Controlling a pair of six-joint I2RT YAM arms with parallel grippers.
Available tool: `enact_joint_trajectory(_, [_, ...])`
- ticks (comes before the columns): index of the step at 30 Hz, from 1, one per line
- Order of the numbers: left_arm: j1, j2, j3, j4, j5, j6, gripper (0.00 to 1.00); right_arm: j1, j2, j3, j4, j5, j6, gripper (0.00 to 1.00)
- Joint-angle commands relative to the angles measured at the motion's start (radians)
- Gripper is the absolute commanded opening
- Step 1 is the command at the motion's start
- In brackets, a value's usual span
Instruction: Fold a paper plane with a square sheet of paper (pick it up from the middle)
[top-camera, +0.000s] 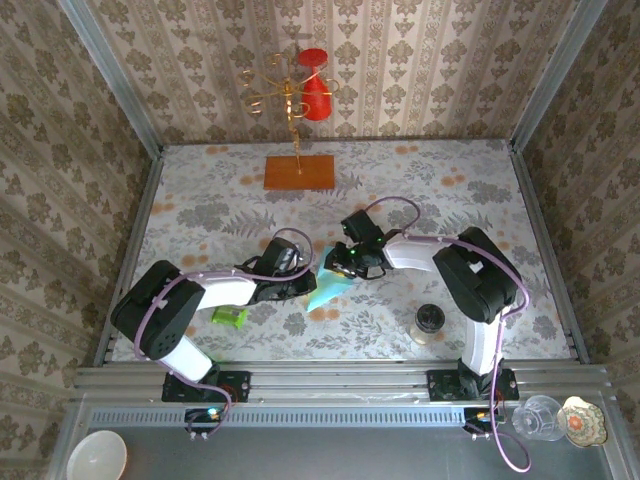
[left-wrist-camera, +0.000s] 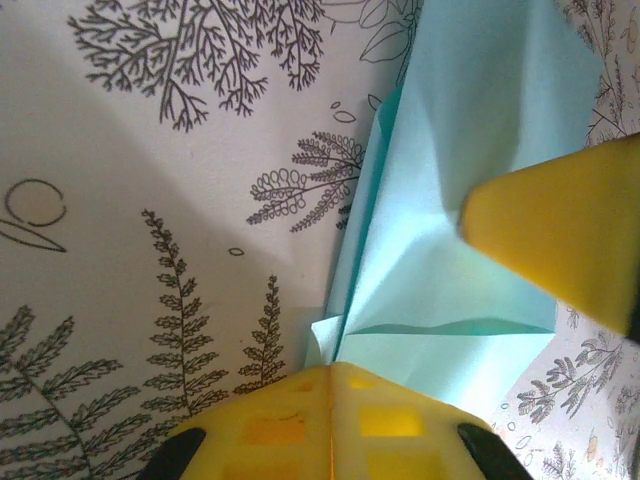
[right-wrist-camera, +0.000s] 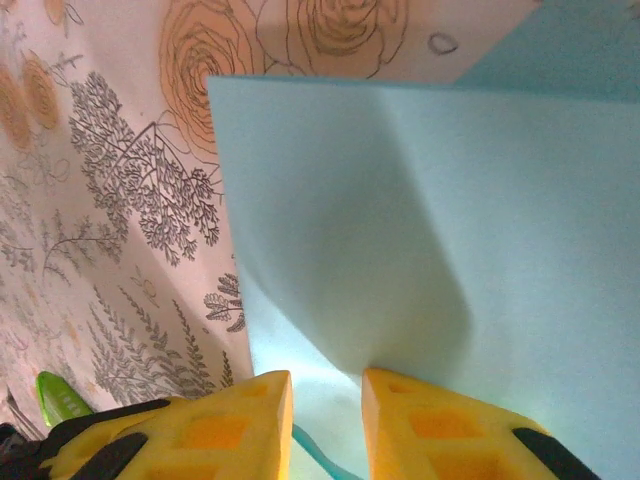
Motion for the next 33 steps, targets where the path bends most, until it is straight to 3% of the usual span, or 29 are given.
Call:
enact_joint_trajectory(1, [-0.001,0.027,0.013,-0.058,-0.012,0.005,0.09,-0.018,-0.096,-0.026,0.007,0.037,-0.002,0.31])
enact_joint_trajectory(6, [0.002,0.043,0.011,-0.072,-0.015,0.002,0.08,-0.055,-0.22,-0.16,0.027,0.09,0.03,0.4])
enact_joint_trajectory(14, [0.008,0.051,0.019,-0.091,-0.01,0.002,0.08,-0.084,-0.284,-0.307,0.076,0.004,0.076,0.42])
enact_joint_trajectory(33, [0.014,0.046,0.031,-0.108,-0.001,0.003,0.08,-0.057,-0.143,-0.312,0.267,-0.174,0.066,0.28])
